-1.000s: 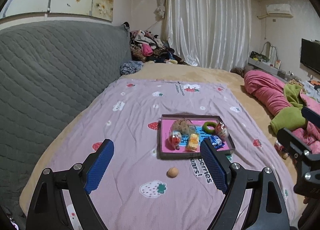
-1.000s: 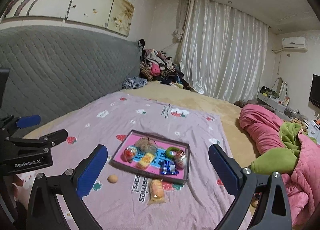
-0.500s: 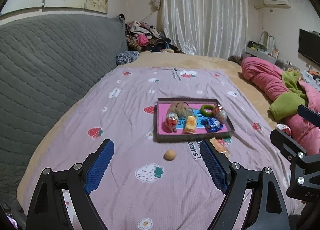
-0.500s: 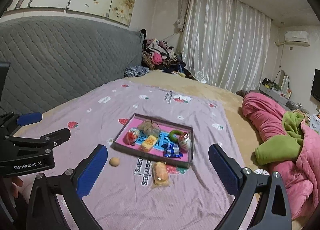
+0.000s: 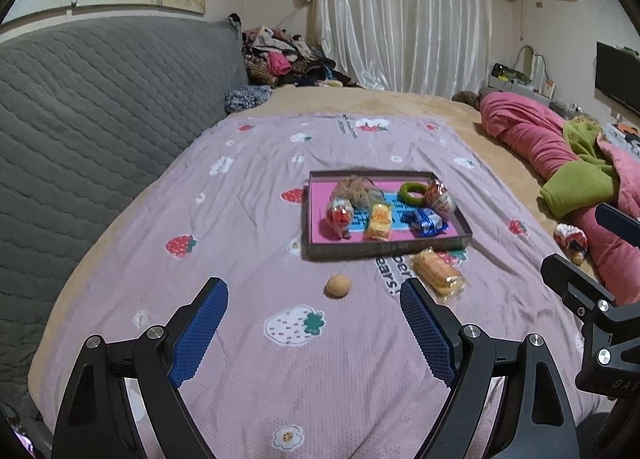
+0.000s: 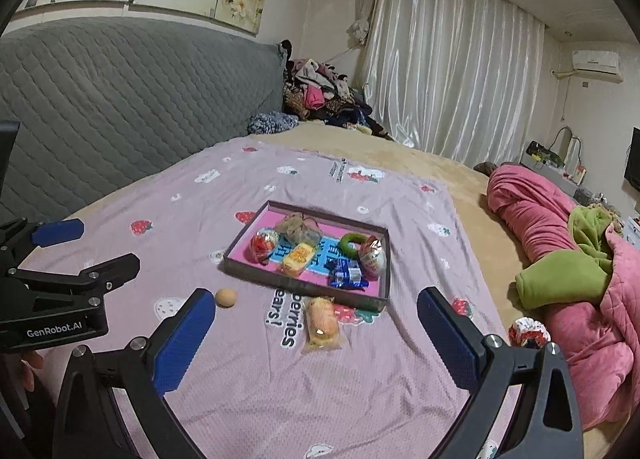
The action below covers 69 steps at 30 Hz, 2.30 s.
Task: Organize objects
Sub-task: 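Move both open tools toward the walnut and wrapped long cake beside the tray, then lower the left tool around the walnut while the right tool straddles the wrapped long cake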
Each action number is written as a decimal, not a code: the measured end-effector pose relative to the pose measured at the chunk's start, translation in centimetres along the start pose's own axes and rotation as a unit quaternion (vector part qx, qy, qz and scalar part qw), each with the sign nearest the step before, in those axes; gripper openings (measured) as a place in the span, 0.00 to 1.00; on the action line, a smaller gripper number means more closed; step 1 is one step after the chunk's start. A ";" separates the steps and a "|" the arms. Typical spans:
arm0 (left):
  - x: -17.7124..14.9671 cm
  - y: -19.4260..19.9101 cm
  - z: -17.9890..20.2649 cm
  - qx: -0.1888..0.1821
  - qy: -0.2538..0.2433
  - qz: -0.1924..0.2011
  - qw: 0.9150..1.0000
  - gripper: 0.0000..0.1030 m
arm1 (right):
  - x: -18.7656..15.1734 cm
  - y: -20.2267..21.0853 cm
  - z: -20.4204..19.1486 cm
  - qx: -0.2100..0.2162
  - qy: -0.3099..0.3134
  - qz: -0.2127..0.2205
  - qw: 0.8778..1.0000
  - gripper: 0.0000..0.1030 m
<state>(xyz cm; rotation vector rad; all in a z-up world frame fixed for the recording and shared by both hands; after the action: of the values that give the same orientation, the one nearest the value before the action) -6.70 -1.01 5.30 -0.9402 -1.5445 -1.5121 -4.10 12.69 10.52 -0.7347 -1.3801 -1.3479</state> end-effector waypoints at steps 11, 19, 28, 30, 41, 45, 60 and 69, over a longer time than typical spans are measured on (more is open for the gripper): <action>-3.5 -2.9 0.7 -0.009 -0.011 -0.036 0.999 0.86 | -3.4 -2.4 -0.2 0.008 0.000 -0.033 0.999 0.99; -6.5 -5.8 1.2 -0.014 -0.017 -0.071 0.997 0.86 | -6.1 -4.5 -0.3 0.018 -0.005 -0.059 0.998 0.99; -8.7 -8.7 1.6 -0.019 -0.021 -0.101 0.995 0.86 | -8.9 -7.2 -0.1 0.023 -0.012 -0.087 0.996 0.99; -9.1 -9.3 1.6 -0.020 -0.019 -0.104 0.994 0.86 | -9.5 -7.8 0.1 0.023 -0.015 -0.094 0.995 0.99; -10.7 -12.7 1.9 -0.030 -0.007 -0.131 0.991 0.86 | -12.0 -11.0 0.8 0.024 -0.021 -0.122 0.992 0.99; -10.8 -13.8 2.4 -0.033 -0.012 -0.132 0.991 0.86 | -12.8 -12.1 1.1 0.022 -0.023 -0.130 0.991 0.99; -10.4 -19.1 3.3 -0.063 -0.022 -0.135 0.989 0.86 | -13.8 -17.0 2.0 0.022 -0.029 -0.154 0.987 0.99; -10.4 -22.0 3.0 -0.067 -0.021 -0.137 0.988 0.86 | -14.0 -20.2 2.3 0.033 -0.040 -0.165 0.985 0.99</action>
<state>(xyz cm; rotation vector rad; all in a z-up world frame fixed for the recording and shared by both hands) -22.02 1.47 -13.62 -0.8657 -1.6718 -1.8187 -19.35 14.26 -8.86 -0.5363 -1.6561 -1.5322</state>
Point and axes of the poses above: each gripper's, at about its wrist camera, not at the fingertips, and y roughly against the way its jaws point, z to its right, x to its top, the point moved 7 cm from there along -y, roughly the way its jaws point, and after that the axes turned 13 degrees about z, right-handed, at the moved point
